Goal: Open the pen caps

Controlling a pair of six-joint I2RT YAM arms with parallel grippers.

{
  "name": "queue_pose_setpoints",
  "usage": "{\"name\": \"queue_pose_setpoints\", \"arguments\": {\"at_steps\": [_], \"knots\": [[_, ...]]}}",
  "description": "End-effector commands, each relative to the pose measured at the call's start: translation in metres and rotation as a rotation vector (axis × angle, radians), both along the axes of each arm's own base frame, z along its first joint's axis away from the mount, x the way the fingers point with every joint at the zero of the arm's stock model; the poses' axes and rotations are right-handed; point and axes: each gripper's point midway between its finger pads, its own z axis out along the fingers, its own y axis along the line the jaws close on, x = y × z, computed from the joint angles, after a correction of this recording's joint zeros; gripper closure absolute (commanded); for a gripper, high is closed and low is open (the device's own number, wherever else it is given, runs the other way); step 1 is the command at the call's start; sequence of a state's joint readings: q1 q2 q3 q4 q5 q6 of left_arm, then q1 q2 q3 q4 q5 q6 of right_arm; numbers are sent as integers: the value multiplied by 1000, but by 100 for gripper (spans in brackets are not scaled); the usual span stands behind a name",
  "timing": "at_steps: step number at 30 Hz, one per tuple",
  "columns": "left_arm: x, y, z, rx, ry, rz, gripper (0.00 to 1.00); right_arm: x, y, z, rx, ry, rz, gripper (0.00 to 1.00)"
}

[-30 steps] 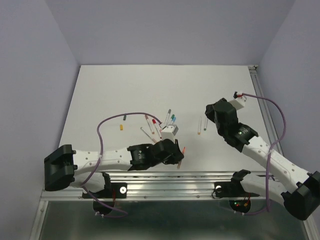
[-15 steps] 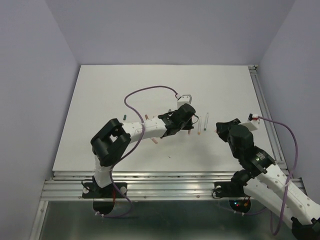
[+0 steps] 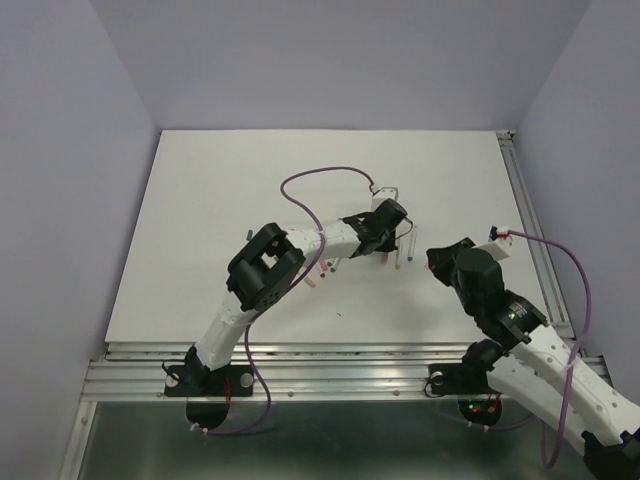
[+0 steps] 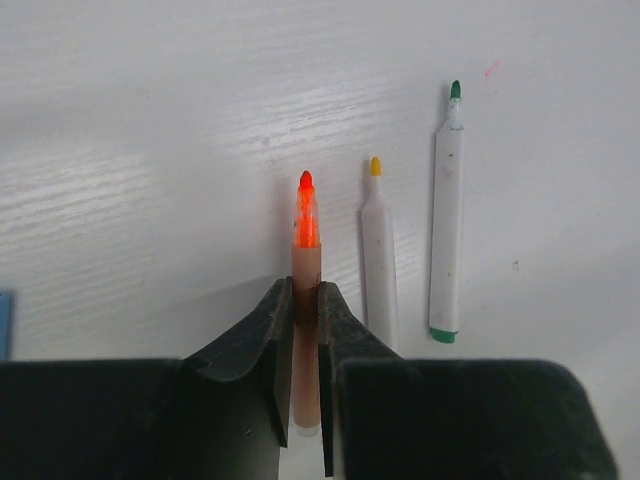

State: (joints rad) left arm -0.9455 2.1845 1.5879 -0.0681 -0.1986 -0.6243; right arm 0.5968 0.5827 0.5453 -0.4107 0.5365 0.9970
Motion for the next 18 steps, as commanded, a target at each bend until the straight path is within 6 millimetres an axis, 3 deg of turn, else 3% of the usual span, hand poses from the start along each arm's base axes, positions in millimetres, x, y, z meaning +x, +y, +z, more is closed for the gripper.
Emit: {"name": "queue_pose_setpoints", "arguments": {"at_steps": [1,6,9,11,13,18], "knots": [[9,-16,15,-23,-18,-21,100,3,3,8,7,-29,11,96],[5,-18,8,-23,8,-27,94,3,4,11,14,-37,14,95],[3,-19,8,-28,22,-31,73,3,2,9,7,-33,5,94],[1,-19,10,-34,28,-32,67,3,2,8,3,-28,4,93],[-2,-19,14,-44,34,-37,58,3,2,8,4,-26,5,93],[-4,-16,37,-74,14,-31,53,4,3,7,1,-19,9,93]]}}
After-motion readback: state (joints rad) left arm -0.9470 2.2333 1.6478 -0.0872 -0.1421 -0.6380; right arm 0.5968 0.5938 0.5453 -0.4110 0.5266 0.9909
